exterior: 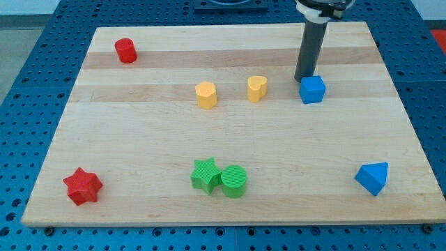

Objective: Move the green star closer to the group of blocks

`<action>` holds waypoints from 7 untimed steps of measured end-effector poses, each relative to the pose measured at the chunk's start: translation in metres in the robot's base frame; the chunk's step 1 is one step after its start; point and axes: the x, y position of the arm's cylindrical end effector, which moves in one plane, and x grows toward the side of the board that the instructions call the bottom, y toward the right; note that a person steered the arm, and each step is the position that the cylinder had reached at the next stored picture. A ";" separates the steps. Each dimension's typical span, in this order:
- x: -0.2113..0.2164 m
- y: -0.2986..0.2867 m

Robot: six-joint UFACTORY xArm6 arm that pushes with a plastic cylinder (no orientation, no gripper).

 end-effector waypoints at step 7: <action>0.029 0.013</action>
